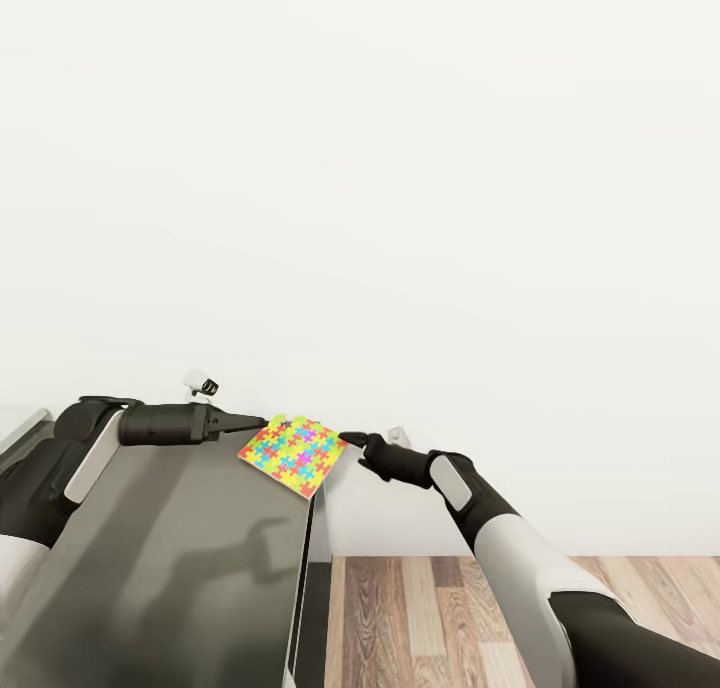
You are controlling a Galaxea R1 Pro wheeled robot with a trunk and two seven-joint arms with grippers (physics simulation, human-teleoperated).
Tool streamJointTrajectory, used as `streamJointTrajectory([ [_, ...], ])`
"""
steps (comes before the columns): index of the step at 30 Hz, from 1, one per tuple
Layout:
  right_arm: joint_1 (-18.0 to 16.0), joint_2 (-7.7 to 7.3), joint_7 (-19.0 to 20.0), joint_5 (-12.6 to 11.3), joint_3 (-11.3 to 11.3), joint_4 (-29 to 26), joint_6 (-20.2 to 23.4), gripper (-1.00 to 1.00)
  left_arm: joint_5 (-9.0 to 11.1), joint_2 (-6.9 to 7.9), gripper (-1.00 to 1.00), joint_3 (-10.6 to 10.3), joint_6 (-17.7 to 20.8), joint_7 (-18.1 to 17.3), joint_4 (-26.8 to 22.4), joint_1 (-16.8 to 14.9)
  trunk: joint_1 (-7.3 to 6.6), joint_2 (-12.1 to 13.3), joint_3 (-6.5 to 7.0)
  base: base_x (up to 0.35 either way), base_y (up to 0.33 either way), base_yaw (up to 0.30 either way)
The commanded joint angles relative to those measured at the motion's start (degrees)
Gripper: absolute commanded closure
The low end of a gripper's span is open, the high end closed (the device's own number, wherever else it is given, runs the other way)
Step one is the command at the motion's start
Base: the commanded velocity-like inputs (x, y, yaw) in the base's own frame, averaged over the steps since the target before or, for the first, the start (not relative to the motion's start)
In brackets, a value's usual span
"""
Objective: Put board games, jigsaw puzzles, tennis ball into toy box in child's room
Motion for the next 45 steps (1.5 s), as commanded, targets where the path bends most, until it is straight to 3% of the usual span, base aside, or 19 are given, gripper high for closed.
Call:
streamJointTrajectory([
  [1,0.0,0.06,0.0,0.0,-0.4,0.2,0.5,-1.0,0.2,0.05,-1.0,-0.1,0.5,-0.1,0.0,-0.1,0.0,0.0,-0.05,0.0,0.0,0.0],
  [20,0.0,0.06,0.1,-0.1,0.8,1.5,0.8,-1.0,0.2,0.19,-1.0,0.0,0.5,-0.2,0.2,-0.1,0.0,0.0,-0.05,0.0,0.0,0.0],
  [45,0.0,0.06,0.1,-0.1,0.9,1.5,0.7,-1.0,0.2,0.15,-1.0,0.0,0.5,-0.3,0.2,-0.1,0.0,0.0,-0.05,0.0,0.039,0.0],
])
